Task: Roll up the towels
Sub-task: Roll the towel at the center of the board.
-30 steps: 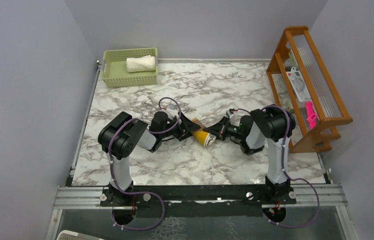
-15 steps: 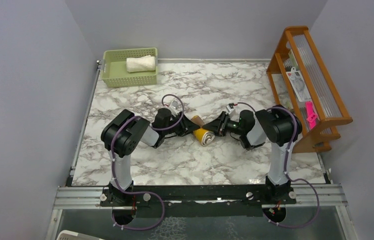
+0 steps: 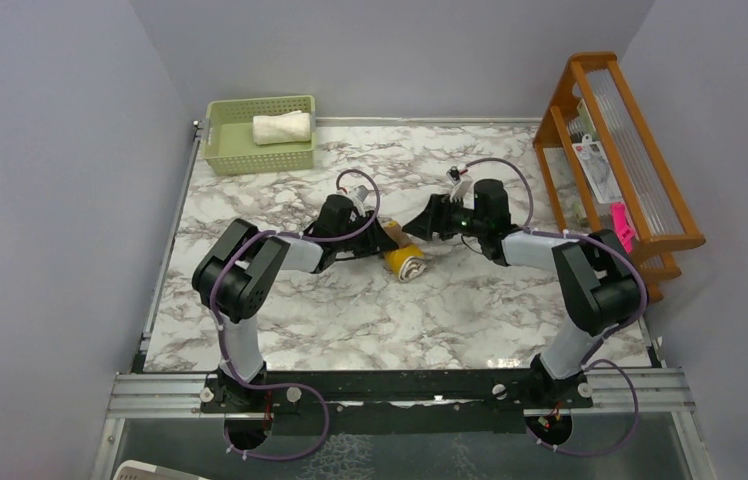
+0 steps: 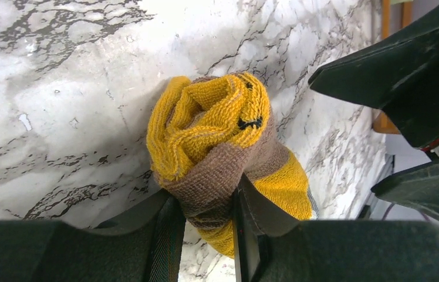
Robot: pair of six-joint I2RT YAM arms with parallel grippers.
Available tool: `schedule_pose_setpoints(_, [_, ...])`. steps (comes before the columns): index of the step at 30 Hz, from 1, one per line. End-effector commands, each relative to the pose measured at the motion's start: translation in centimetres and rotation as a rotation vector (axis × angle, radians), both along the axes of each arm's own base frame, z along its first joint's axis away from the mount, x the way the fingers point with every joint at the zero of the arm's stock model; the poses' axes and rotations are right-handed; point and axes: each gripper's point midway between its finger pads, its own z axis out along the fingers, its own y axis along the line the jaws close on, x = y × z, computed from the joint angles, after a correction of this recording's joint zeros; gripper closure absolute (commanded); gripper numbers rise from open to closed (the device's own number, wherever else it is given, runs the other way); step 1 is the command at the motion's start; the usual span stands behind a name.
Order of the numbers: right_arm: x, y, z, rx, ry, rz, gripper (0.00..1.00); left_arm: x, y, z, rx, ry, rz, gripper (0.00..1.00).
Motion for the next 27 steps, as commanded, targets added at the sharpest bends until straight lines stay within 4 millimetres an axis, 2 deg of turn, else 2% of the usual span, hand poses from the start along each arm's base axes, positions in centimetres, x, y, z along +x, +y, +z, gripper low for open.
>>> schedule_pose_setpoints(1, [-0.3,-2.6,-2.9,-0.338,-0.098,-0.042,0.29,-0.6,2.2,-2.3,0.176,0.010,-0.020,0.67])
schedule_pose_setpoints(5, [-0.5,-2.7,-3.0,-0.412,-0.154,-0.030,0.29,-0.8,2.2,-2.8,0.187,0.025,-0.034,0.67])
schedule_pose_setpoints(11, [-1.9,-0.2,-2.2,-0.438,-0.217,0.067,0.33,-0.9,2.4,-3.3,0.210,0.038,-0.036,0.67])
schedule_pose_setpoints(18, [-4.3,0.8,-4.5,-0.541,-0.194,0.150,0.37,-1.1,2.8,-3.9,0.228,0.056,-0.030,0.66])
schedule_pose_setpoints(27, [-5.8,0.1,-7.9,-0.591,-0.071,0.170,0.44,-1.1,3.6,-5.0,0.186,0.137,-0.006,0.65])
